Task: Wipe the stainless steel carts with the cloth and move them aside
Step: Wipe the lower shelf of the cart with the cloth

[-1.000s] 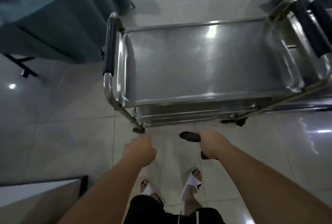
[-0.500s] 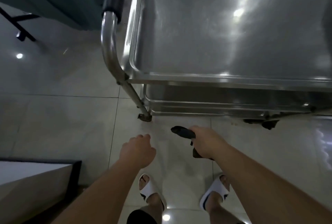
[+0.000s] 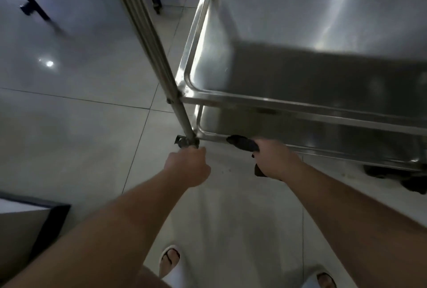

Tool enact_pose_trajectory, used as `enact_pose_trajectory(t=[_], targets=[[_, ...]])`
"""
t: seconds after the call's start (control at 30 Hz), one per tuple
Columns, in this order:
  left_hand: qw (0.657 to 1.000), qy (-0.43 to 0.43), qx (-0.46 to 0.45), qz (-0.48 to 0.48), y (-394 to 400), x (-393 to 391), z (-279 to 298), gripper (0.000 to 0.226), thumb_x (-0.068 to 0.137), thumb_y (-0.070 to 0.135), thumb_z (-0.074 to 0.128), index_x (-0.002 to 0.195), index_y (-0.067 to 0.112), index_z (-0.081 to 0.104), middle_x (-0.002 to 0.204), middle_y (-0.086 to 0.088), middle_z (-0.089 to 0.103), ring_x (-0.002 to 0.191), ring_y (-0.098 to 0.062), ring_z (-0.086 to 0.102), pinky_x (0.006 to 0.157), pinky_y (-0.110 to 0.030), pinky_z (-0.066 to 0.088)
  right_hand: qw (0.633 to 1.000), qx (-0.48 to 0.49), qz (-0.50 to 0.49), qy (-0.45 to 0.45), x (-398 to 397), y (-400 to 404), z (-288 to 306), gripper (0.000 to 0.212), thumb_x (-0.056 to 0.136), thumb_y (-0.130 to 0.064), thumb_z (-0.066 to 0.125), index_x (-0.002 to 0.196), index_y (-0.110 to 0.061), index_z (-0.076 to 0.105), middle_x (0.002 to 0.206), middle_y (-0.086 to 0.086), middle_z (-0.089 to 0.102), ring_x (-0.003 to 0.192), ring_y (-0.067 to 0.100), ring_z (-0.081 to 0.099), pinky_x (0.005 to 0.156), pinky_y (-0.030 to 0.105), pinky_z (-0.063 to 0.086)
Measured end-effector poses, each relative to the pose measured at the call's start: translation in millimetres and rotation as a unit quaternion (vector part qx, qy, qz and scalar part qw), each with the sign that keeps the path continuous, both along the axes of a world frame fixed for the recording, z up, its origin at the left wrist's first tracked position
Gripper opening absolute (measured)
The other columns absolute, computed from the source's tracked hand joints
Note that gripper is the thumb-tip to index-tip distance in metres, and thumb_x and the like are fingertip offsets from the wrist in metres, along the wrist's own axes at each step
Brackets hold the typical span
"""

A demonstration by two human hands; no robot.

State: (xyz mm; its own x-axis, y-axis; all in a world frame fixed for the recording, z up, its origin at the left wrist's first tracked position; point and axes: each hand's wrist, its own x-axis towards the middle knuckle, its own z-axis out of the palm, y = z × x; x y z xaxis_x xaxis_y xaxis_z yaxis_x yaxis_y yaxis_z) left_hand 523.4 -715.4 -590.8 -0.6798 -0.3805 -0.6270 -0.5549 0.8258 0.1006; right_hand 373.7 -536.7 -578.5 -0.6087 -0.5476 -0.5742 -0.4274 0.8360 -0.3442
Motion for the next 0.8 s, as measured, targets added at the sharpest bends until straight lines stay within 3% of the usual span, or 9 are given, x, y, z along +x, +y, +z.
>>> enact_pose_trajectory(t=[0.07,0.23,0.33,0.4,0.5,0.57,0.63,0.7,0.8], targets=[[1.0,0.005,-0.011,-0.008,-11,-6,-29,0.05,0.095,0.04,0.052,0.143,0.026,0.052,0.151,-0.003,0.053,0.136,-0.028,0.051,0.103,-0.046,0.044,1.0,-0.013,0.007,0.006,-11,-9,-33,0.033,0.094,-0.016,0.061,0.124,-0.031,0.059,0.104,0.008,0.068,0.09,0.03,0.065,0.08,0.045,0.059],[0.999,0.013,-0.044,-0.022,-39,-13,-85,0.048,0.092,0.041,0.05,0.138,0.029,0.054,0.143,-0.002,0.057,0.127,-0.029,0.056,0.095,-0.046,0.048,0.993,-0.101,-0.033,0.046,-26,-37,-101,0.024,0.095,-0.021,0.05,0.11,-0.036,0.062,0.073,-0.006,0.063,0.068,0.02,0.062,0.061,0.033,0.048],[0.996,0.002,-0.062,-0.056,-58,-18,-107,0.041,0.094,0.041,0.044,0.131,0.029,0.057,0.135,-0.002,0.06,0.117,-0.031,0.06,0.089,-0.043,0.051,0.984,-0.158,-0.061,0.045,-33,-57,-122,0.022,0.09,-0.03,0.048,0.105,-0.039,0.061,0.064,-0.011,0.064,0.055,0.006,0.062,0.052,0.025,0.038],[0.996,0.007,-0.069,-0.054,-69,-19,-117,0.051,0.088,0.051,0.039,0.132,0.032,0.058,0.13,-0.001,0.061,0.112,-0.029,0.061,0.084,-0.041,0.049,0.978,-0.196,-0.053,0.049,-40,-69,-128,0.022,0.089,-0.04,0.042,0.102,-0.038,0.06,0.063,-0.017,0.066,0.058,-0.004,0.063,0.052,0.024,0.036],[0.998,0.013,-0.065,-0.021,-89,-16,-128,0.057,0.086,0.058,0.041,0.135,0.033,0.059,0.125,-0.001,0.064,0.106,-0.027,0.063,0.084,-0.039,0.05,0.969,-0.229,-0.048,0.082,-52,-84,-136,0.019,0.098,-0.033,0.045,0.108,-0.033,0.061,0.077,-0.012,0.064,0.07,0.011,0.062,0.067,0.032,0.041],[0.998,0.016,-0.063,0.003,-107,-14,-138,0.05,0.1,0.055,0.048,0.135,0.022,0.062,0.127,-0.007,0.067,0.111,-0.028,0.064,0.089,-0.037,0.05,0.961,-0.251,-0.056,0.098,-57,-94,-142,0.02,0.102,-0.031,0.048,0.116,-0.029,0.062,0.091,-0.006,0.062,0.081,0.019,0.056,0.076,0.036,0.042],[0.996,0.039,-0.033,0.069,-122,-13,-145,0.062,0.101,0.062,0.055,0.144,0.017,0.058,0.139,-0.01,0.064,0.124,-0.03,0.061,0.096,-0.038,0.047,0.95,-0.282,-0.059,0.122,-59,-109,-147,0.025,0.104,-0.03,0.049,0.126,-0.023,0.06,0.1,-0.002,0.061,0.088,0.021,0.055,0.079,0.035,0.041],[0.986,0.099,0.018,0.136,-136,-13,-148,0.079,0.094,0.067,0.063,0.153,0.016,0.047,0.147,-0.008,0.06,0.13,-0.03,0.059,0.103,-0.04,0.047,0.935,-0.318,-0.068,0.141,-59,-131,-153,0.029,0.105,-0.028,0.051,0.132,-0.02,0.057,0.103,0.0,0.063,0.091,0.022,0.058,0.079,0.035,0.044],[0.954,0.226,0.093,0.172,-143,-16,-147,0.092,0.079,0.078,0.068,0.151,0.025,0.046,0.14,0.004,0.062,0.126,-0.021,0.061,0.105,-0.047,0.053,0.919,-0.358,-0.088,0.141,-54,-164,-171,0.035,0.106,-0.029,0.051,0.139,-0.02,0.054,0.116,0.004,0.067,0.103,0.026,0.065,0.09,0.044,0.053]])
